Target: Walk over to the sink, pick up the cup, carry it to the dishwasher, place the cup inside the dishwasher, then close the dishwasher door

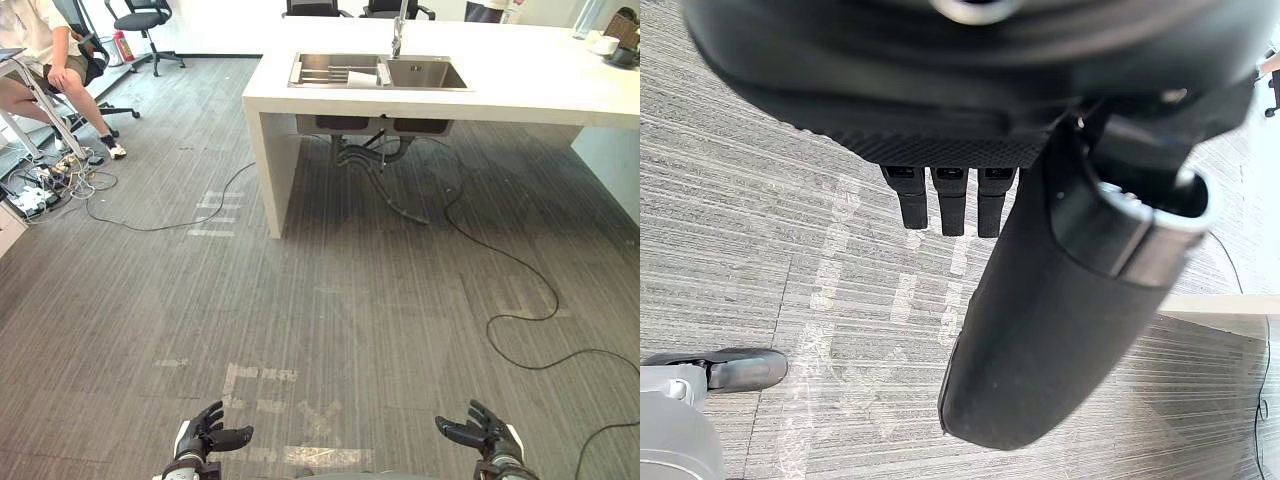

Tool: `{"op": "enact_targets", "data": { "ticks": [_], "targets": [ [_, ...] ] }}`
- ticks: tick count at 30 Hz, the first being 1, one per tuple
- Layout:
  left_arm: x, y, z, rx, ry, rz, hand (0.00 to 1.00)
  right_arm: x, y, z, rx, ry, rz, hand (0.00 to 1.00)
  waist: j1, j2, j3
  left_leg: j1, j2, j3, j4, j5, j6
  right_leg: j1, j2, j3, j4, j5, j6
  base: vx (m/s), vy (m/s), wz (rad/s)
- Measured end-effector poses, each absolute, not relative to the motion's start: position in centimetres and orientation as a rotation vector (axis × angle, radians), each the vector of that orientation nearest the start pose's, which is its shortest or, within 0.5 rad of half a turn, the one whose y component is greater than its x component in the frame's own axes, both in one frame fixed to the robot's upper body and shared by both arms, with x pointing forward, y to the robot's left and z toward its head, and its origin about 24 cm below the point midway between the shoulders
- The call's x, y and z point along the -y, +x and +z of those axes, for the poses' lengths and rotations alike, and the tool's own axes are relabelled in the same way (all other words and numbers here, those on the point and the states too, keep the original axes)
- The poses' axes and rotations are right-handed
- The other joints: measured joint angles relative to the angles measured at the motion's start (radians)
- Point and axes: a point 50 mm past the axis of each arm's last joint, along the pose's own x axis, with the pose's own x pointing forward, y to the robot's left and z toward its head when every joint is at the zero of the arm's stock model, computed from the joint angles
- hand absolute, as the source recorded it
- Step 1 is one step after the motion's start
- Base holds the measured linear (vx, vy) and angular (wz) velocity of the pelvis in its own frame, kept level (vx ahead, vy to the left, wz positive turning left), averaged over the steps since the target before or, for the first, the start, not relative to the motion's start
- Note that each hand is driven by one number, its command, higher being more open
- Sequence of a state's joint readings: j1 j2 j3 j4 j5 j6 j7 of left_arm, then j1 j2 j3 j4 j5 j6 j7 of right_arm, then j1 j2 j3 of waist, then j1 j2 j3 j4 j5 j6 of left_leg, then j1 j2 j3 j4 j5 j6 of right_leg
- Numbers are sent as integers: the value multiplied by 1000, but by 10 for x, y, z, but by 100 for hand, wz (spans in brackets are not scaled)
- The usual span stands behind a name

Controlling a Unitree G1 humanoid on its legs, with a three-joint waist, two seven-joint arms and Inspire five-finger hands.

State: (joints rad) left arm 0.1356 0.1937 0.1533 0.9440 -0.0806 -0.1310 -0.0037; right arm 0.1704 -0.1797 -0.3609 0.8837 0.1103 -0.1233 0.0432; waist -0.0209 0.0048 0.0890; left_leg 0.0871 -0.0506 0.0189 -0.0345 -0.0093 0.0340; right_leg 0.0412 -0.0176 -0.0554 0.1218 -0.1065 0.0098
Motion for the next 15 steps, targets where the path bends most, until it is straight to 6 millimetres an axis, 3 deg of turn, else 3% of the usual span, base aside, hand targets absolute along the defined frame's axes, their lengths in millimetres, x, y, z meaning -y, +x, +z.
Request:
{"op": "enact_targets", "data": {
  "ticks": [7, 15],
  "targets": [
    [-258, 100, -137, -912, 49, 329, 90, 284, 80, -133, -874, 106, -548, 90, 0, 1, 1, 9, 0, 4, -17, 6, 4, 0, 0, 1, 0, -4, 1, 9, -4, -1],
    [-262, 101, -136, -910, 58, 332, 90, 287, 84, -131, -860, 106, -556, 90, -1, 1, 0, 18, 0, 11, -17, 7, 5, 6, 0, 7, 0, -5, 3, 8, -2, -1]
  ]
}}
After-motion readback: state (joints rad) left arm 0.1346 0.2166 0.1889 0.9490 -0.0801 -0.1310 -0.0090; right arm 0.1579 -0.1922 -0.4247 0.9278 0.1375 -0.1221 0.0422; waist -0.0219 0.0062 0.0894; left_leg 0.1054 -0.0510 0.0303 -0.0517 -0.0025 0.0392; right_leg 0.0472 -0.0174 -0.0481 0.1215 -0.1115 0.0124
